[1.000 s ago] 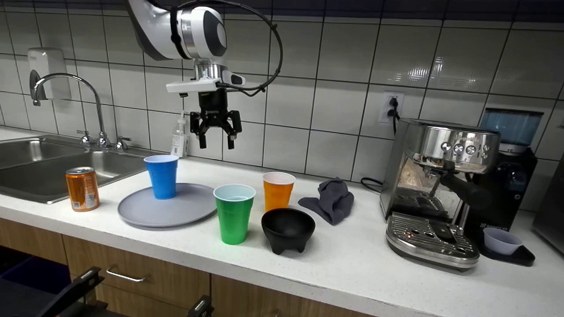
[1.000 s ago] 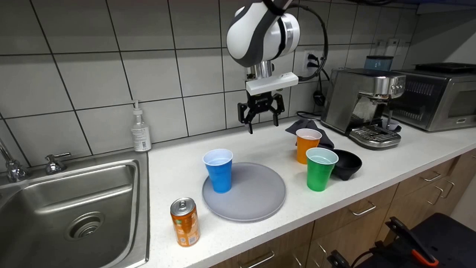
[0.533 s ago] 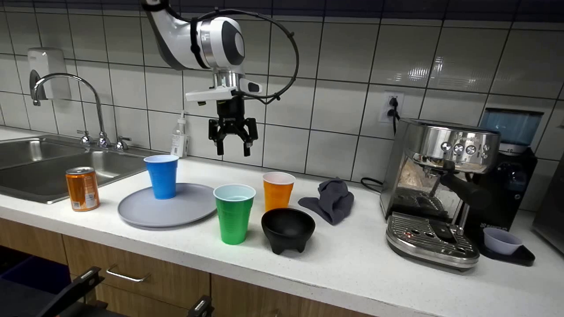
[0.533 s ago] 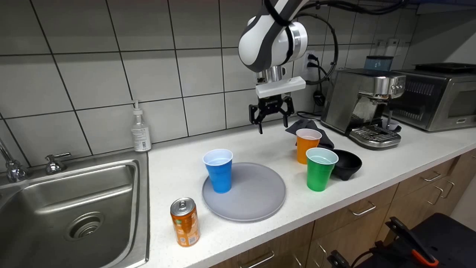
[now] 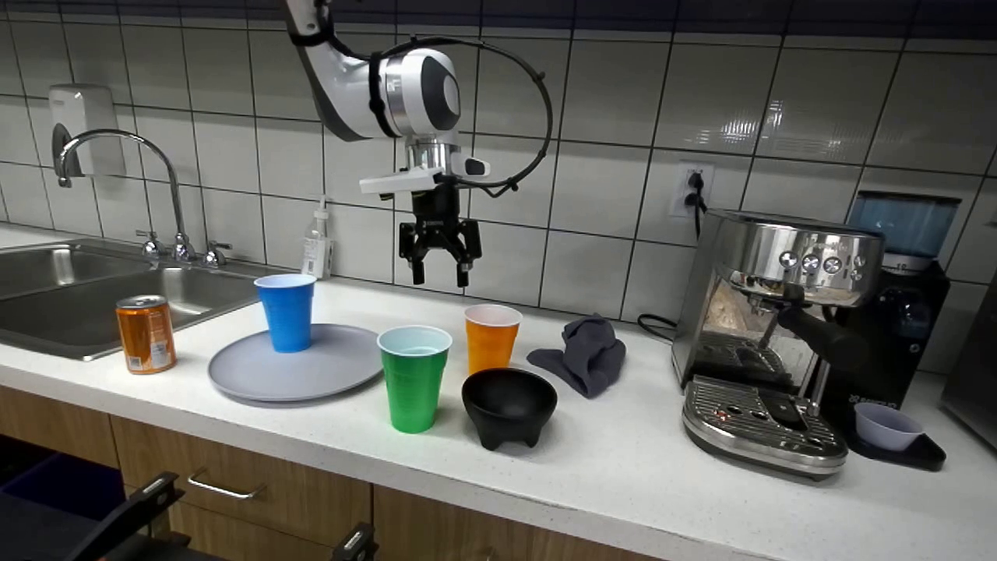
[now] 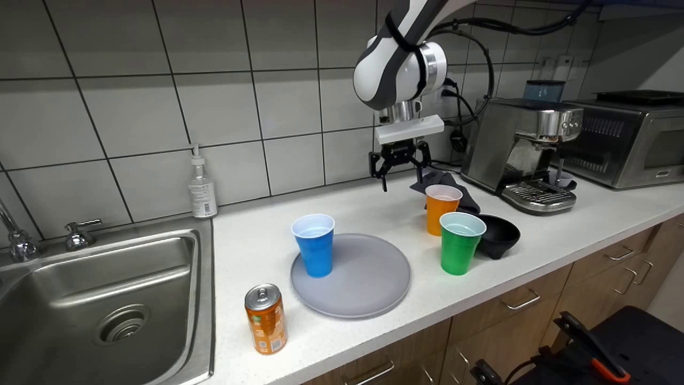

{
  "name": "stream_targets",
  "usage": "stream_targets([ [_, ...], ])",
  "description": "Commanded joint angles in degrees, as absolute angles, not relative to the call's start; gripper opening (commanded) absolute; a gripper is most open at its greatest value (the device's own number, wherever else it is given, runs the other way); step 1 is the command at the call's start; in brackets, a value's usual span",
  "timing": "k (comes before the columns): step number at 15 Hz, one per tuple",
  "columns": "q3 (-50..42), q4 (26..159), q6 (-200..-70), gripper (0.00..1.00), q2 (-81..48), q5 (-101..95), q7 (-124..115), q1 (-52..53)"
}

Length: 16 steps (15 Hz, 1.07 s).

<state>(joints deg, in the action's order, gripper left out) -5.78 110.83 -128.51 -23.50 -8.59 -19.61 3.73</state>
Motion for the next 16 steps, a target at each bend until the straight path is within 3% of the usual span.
stream_targets([
  [1,-6.21,108.79,-128.05,1.00,-25.07,-7.01,-21.57,2.72],
  [16,-8.41,108.94,-129.20,1.00,-26.93,-1.08,-25.75,0.59],
])
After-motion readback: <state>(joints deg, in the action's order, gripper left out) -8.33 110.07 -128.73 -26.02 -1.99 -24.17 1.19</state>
